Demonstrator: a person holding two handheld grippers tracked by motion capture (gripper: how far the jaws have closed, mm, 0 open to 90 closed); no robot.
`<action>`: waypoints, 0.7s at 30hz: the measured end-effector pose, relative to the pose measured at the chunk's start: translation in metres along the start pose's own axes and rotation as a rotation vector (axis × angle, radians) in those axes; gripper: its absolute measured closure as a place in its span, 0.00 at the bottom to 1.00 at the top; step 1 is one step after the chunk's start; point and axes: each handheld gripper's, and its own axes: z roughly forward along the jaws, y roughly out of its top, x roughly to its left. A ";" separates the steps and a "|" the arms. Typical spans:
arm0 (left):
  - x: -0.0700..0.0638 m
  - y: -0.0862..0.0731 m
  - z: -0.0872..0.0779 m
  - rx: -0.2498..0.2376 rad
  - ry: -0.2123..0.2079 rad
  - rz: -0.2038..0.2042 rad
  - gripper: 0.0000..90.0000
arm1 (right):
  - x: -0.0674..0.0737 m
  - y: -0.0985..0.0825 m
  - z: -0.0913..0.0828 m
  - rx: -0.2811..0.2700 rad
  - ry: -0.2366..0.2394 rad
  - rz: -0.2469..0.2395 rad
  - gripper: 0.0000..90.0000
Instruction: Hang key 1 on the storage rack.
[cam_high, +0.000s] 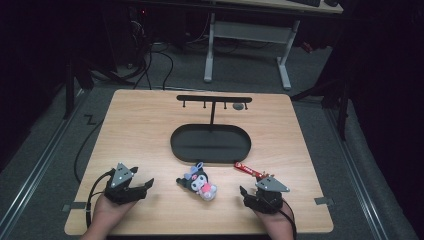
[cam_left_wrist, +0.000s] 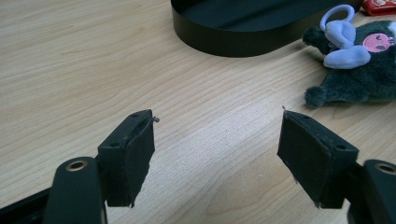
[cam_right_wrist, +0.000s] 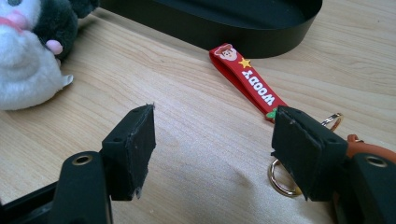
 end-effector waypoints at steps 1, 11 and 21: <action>0.000 0.000 0.001 0.003 0.000 0.001 0.31 | 0.000 0.000 0.000 0.000 0.000 -0.001 0.34; 0.000 -0.002 0.001 0.009 0.003 0.013 0.31 | -0.002 -0.001 0.001 0.007 0.010 0.004 0.34; -0.001 -0.003 0.002 0.014 0.003 0.041 0.30 | -0.002 -0.003 0.002 0.018 0.017 0.004 0.35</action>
